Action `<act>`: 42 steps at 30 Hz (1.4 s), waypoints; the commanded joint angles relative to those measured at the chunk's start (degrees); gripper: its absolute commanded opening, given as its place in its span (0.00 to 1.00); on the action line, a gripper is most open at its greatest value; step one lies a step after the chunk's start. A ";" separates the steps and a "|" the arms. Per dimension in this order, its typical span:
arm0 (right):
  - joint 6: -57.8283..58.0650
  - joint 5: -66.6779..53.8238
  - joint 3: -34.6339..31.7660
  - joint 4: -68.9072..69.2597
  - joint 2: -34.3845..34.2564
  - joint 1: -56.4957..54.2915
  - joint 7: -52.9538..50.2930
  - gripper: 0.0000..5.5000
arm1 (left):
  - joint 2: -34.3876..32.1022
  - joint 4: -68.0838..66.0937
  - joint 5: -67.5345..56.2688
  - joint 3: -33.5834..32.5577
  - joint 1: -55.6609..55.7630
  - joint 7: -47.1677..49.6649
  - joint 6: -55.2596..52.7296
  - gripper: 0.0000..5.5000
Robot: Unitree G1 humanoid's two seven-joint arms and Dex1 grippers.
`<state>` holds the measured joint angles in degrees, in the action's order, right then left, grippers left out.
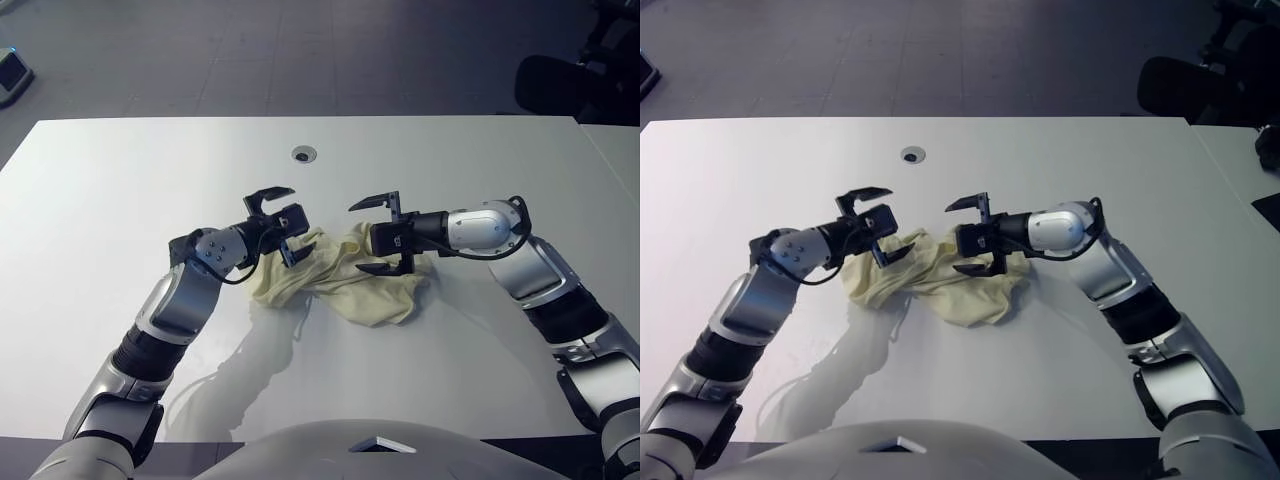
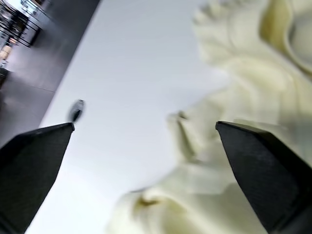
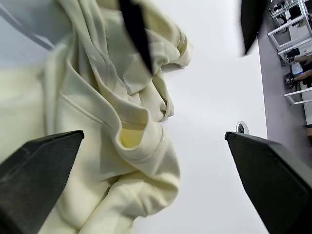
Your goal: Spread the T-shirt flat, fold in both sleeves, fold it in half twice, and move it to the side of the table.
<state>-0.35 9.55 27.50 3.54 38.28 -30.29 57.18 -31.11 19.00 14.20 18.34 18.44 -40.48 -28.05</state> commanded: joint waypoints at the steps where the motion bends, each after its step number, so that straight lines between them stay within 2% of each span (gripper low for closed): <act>1: -2.91 2.17 0.31 -1.98 -1.14 -1.35 -0.22 0.86 | -1.52 2.81 -0.40 -2.17 1.34 -0.73 -2.91 0.98; 14: -7.26 5.47 0.19 -3.41 -1.51 0.72 0.19 0.47 | -12.03 14.72 -5.98 -9.67 -6.22 -7.14 -11.22 0.98; 22: -7.02 7.01 -0.51 -2.80 -0.88 2.45 -0.18 0.23 | -17.88 20.31 -12.79 -10.13 -9.41 -14.03 -11.70 0.98; 30: -6.76 6.77 -1.24 -1.85 -0.81 2.72 0.04 0.01 | -19.97 22.05 -13.99 -7.51 -14.62 -13.62 -10.55 0.98; 35: -6.67 6.55 -1.86 -1.67 -0.98 2.34 0.26 0.00 | -20.88 22.60 -11.01 -2.25 -19.12 -11.39 -9.16 0.98; 41: -6.48 6.53 -2.06 -1.57 -1.25 2.21 0.22 0.00 | -20.90 18.79 -5.24 1.72 -19.48 -8.56 -6.25 0.98; 42: -6.49 6.53 -2.08 -1.55 -1.27 2.22 0.20 0.00 | -20.80 18.52 -4.90 1.90 -19.44 -8.48 -6.15 0.95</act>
<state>-7.01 16.42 26.30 1.39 36.84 -27.98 57.06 -51.23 38.40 7.94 19.54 -0.80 -49.42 -34.79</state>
